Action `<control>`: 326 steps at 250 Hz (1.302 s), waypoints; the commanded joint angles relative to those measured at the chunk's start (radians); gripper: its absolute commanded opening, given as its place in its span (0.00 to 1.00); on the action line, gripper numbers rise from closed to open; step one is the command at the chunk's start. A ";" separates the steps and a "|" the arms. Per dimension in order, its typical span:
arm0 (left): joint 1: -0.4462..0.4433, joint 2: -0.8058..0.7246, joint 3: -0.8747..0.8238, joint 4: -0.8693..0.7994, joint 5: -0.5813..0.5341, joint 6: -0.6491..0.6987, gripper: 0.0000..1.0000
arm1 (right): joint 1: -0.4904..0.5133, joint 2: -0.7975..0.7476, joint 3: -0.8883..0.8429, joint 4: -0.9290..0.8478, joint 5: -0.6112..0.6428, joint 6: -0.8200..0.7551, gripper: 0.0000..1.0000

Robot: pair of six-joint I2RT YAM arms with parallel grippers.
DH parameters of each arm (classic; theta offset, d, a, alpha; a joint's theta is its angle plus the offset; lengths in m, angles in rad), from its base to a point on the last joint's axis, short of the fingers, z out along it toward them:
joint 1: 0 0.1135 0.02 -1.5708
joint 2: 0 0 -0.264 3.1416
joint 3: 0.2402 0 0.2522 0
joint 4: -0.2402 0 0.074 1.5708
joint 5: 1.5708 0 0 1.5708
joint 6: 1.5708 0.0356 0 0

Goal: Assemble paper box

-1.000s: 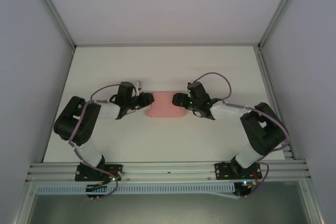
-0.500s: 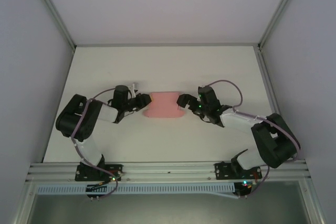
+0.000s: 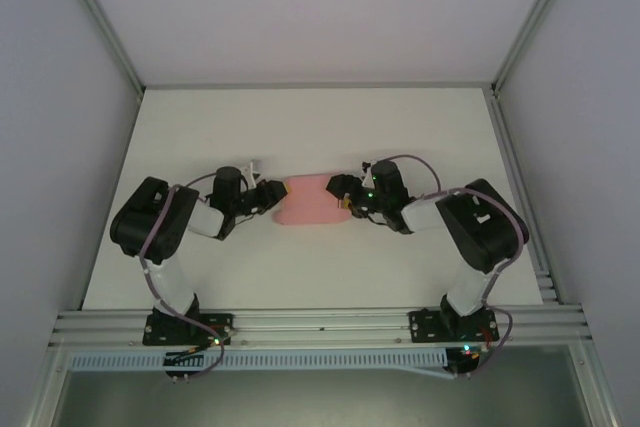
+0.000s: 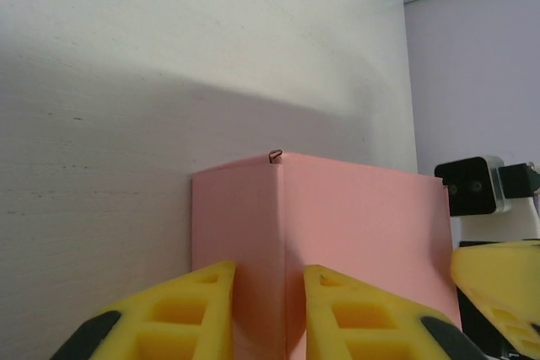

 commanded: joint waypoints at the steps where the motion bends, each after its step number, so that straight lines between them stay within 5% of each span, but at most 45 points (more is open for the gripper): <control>1: 0.008 0.010 -0.006 0.014 0.021 0.014 0.21 | -0.025 0.040 -0.001 0.217 -0.092 0.097 0.61; 38: 0.009 0.007 0.011 -0.009 0.020 0.042 0.25 | -0.039 0.041 -0.025 0.285 -0.112 0.121 0.43; 75: 0.009 -0.027 0.045 -0.042 0.020 0.085 0.41 | -0.043 -0.041 -0.020 0.121 -0.078 0.035 0.31; 85: 0.009 -0.051 0.060 -0.069 0.018 0.113 0.52 | -0.042 -0.062 -0.018 0.078 -0.069 0.015 0.29; 111: 0.009 -0.138 0.097 -0.161 -0.003 0.208 0.99 | -0.042 -0.120 -0.008 -0.025 -0.047 -0.015 0.30; 171: -0.063 -0.380 0.225 -0.505 -0.136 0.671 1.00 | -0.065 -0.227 0.059 -0.286 -0.066 0.008 0.29; 203: -0.275 -0.495 0.278 -0.708 -0.331 1.111 1.00 | -0.106 -0.274 0.171 -0.651 -0.060 -0.019 0.29; 229: -0.427 -0.535 0.290 -0.804 -0.492 1.330 1.00 | -0.147 -0.311 0.196 -0.751 -0.099 0.021 0.29; 285: -0.635 -0.508 0.306 -0.843 -0.812 1.481 1.00 | -0.209 -0.363 0.213 -0.849 -0.242 0.143 0.25; 326: -0.691 -0.450 0.293 -0.771 -0.978 1.564 1.00 | -0.230 -0.394 0.238 -0.897 -0.311 0.200 0.24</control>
